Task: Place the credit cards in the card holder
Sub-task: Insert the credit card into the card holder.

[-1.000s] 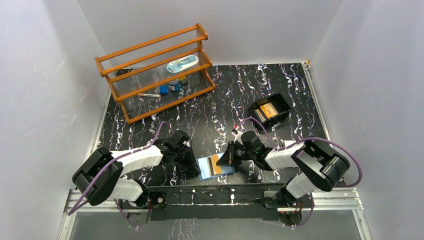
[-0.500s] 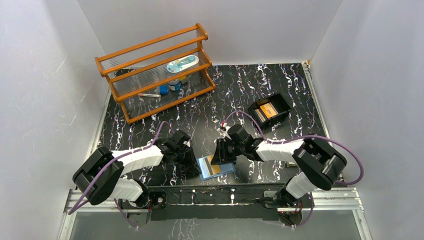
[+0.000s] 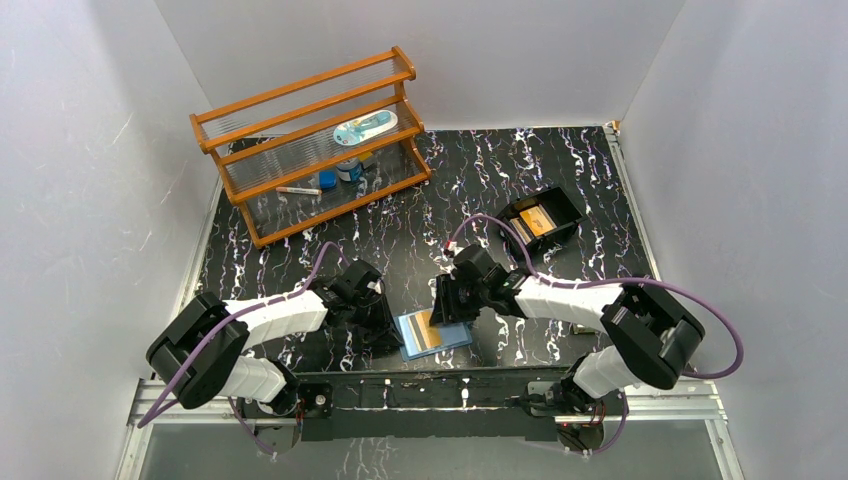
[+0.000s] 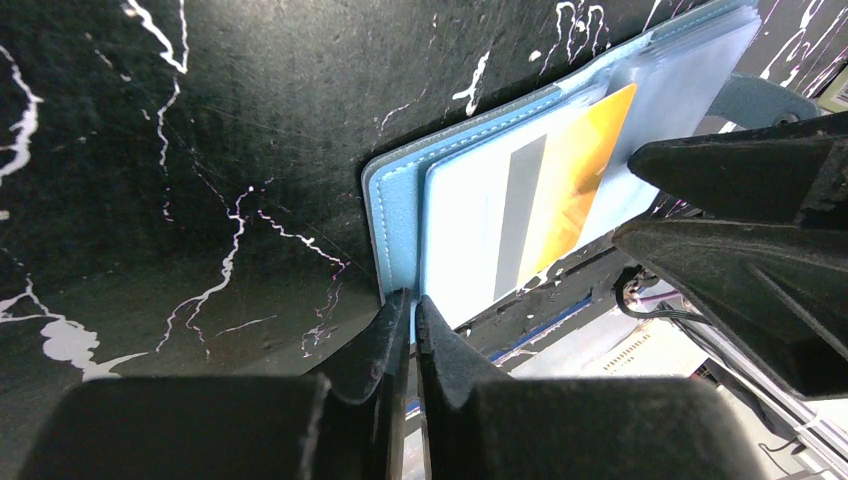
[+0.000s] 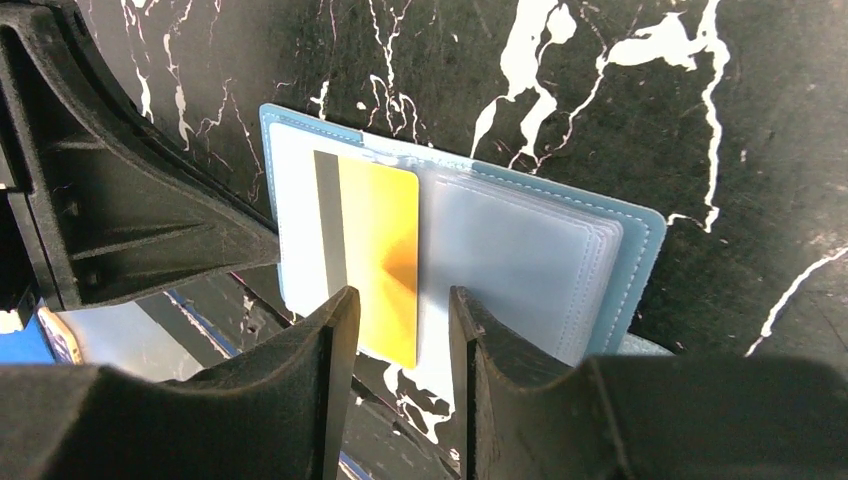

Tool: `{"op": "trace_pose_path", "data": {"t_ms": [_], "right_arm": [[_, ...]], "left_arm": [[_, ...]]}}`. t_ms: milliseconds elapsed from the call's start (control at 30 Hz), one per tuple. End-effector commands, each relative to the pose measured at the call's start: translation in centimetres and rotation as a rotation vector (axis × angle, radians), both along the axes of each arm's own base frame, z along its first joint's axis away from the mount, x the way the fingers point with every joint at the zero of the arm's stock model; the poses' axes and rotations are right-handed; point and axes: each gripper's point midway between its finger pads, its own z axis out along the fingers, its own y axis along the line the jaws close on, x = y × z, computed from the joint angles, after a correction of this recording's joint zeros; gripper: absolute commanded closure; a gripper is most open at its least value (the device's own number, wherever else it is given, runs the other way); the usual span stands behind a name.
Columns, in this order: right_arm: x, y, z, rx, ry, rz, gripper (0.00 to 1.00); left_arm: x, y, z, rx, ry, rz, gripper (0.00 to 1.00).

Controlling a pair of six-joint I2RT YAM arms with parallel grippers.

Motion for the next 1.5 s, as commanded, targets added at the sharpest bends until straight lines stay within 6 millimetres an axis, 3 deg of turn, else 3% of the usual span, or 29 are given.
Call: {"op": "trace_pose_path", "data": {"t_ms": [0, 300, 533, 667, 900, 1100, 1300, 1467], "right_arm": [[0.0, 0.6, -0.2, -0.027, -0.014, 0.012, 0.54], [-1.4, 3.8, -0.4, 0.011, 0.001, 0.069, 0.55], [-2.3, 5.9, 0.8, 0.071, -0.024, 0.161, 0.59], [-1.6, 4.3, 0.8, -0.005, -0.068, 0.133, 0.55], [1.0, 0.5, 3.2, -0.130, -0.174, 0.019, 0.47], [3.3, -3.6, 3.7, -0.283, -0.231, -0.081, 0.39], [4.0, -5.7, 2.9, -0.343, -0.230, -0.108, 0.39], [3.9, -6.2, 2.0, -0.345, -0.200, -0.095, 0.48]], "left_arm": [[-0.3, 0.9, -1.0, 0.053, 0.013, 0.008, 0.94], [-0.5, 1.0, -1.6, 0.063, 0.028, 0.011, 0.94], [-0.4, 0.8, -1.5, 0.058, 0.022, 0.005, 0.94], [-0.1, 1.1, -0.8, 0.082, 0.013, -0.001, 0.90], [0.1, 0.7, 1.9, 0.028, -0.023, 0.031, 0.66], [0.5, 0.8, 2.1, 0.027, -0.043, 0.050, 0.55], [0.8, 0.6, 3.2, -0.012, -0.074, 0.072, 0.50], [1.1, 0.2, 5.0, -0.069, -0.106, 0.100, 0.48]]}}
